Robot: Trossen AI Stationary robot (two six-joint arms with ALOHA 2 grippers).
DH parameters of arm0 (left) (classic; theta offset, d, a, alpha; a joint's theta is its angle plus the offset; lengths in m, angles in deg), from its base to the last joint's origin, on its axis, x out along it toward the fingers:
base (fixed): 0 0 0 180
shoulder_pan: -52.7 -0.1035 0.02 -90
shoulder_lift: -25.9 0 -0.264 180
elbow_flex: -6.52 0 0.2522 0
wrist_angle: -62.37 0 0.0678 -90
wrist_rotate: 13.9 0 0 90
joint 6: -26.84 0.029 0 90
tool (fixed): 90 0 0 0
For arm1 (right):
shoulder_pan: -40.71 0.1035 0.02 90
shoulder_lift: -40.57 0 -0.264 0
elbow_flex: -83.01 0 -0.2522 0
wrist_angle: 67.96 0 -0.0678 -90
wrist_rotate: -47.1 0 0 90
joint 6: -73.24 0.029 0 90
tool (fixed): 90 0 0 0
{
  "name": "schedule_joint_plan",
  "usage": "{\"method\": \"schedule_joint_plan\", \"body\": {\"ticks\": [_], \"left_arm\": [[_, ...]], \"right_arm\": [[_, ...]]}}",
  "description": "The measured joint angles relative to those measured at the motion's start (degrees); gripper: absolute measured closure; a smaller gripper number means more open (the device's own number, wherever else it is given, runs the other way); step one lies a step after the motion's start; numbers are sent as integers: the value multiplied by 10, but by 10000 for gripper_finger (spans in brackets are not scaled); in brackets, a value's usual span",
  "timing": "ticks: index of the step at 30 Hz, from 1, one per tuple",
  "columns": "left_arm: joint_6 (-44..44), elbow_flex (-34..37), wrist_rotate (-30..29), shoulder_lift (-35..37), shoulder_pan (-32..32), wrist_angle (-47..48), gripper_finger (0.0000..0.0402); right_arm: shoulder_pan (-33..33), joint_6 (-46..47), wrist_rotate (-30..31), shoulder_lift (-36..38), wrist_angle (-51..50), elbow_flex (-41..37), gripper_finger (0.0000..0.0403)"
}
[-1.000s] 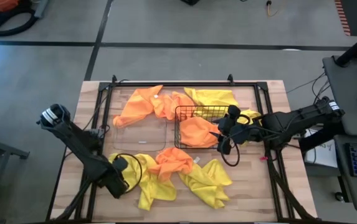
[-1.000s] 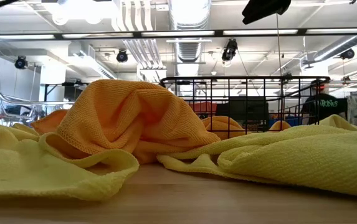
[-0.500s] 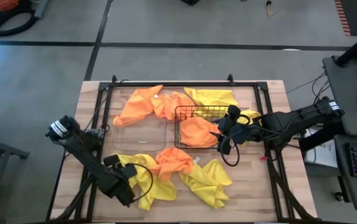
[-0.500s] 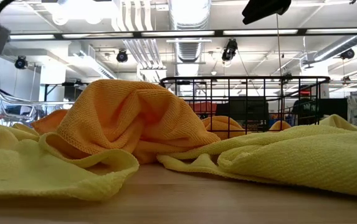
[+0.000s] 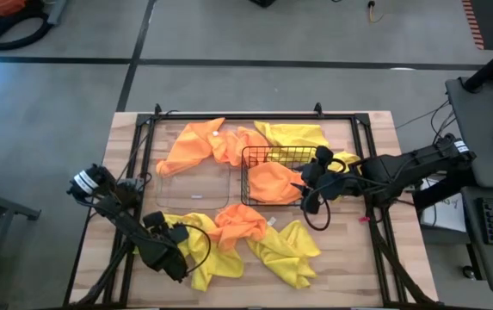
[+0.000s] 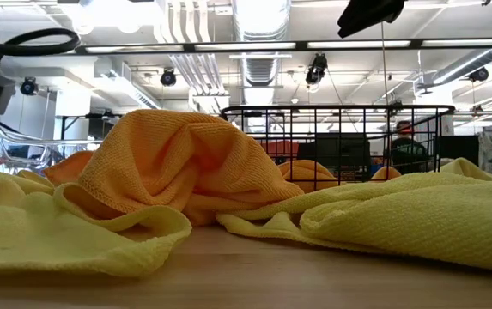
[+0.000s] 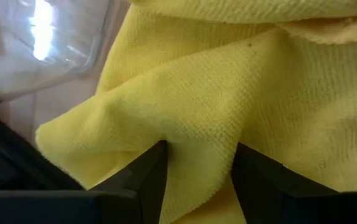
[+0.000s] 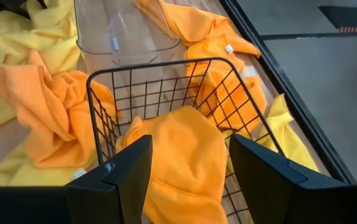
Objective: Sort microfiber towel by color & place in baskets
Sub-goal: Put the yellow towel into the transparent bin
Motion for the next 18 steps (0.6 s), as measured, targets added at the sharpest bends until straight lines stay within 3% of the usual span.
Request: {"method": "schedule_joint_plan", "body": {"ticks": [5,11,18], "left_arm": [[1,2,0,1,0,-11,285],[9,2,21,1,0,-14,390],[31,-7,45,12,0,-14,400]], "right_arm": [[0,1,-3,0,-3,0,193],[0,1,-5,0,-3,0,193],[0,0,-7,0,-3,0,193]]}}
